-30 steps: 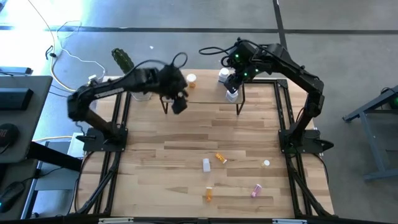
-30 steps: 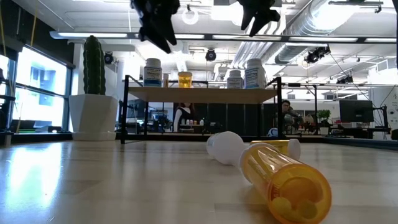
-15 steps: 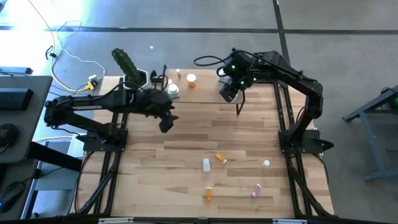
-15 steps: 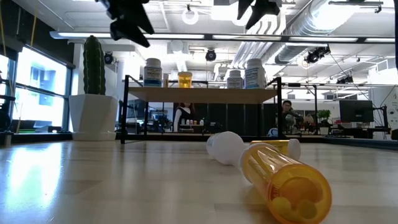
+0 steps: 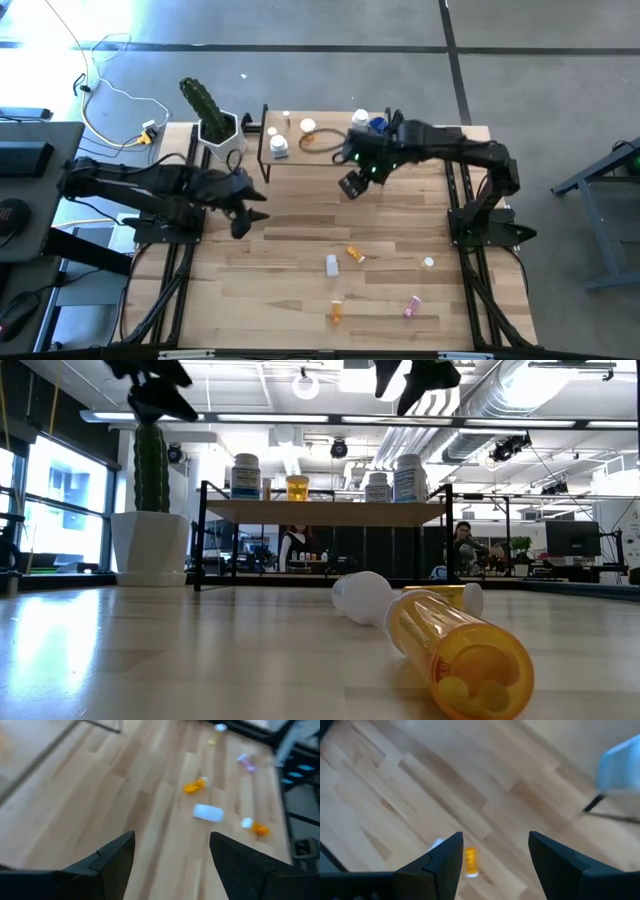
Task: Pick and place medicine bottles onto shelf by color
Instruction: Put the white pill bottle on the shelf
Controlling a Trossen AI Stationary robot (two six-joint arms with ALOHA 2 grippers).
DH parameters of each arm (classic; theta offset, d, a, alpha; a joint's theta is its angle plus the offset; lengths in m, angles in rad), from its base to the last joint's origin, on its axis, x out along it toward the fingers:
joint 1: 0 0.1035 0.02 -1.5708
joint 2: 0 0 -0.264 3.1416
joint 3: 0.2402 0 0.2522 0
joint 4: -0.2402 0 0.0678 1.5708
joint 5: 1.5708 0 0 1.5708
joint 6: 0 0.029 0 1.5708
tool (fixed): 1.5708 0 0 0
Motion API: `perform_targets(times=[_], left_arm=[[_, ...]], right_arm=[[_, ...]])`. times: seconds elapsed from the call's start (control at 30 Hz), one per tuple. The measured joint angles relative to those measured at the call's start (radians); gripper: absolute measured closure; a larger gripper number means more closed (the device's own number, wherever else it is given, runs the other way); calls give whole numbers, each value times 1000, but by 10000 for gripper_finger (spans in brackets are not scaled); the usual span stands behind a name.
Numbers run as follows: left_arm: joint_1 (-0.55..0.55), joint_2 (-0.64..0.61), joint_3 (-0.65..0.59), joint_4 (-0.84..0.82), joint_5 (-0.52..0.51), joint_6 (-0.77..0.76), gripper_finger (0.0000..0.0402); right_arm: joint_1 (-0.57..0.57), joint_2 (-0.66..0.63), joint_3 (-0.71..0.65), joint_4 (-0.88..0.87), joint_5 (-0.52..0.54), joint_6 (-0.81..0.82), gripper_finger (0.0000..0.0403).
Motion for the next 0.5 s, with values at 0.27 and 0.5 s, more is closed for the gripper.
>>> perform_targets(times=[0.27,0.5], left_arm=[[-117,-90,-93,29,-37,-45,154],[-214,-105,-156,75,-64,-99,154]], right_arm=[[138,0,-133,157,0,225,187],[237,-1,-260,278,0,418,187]])
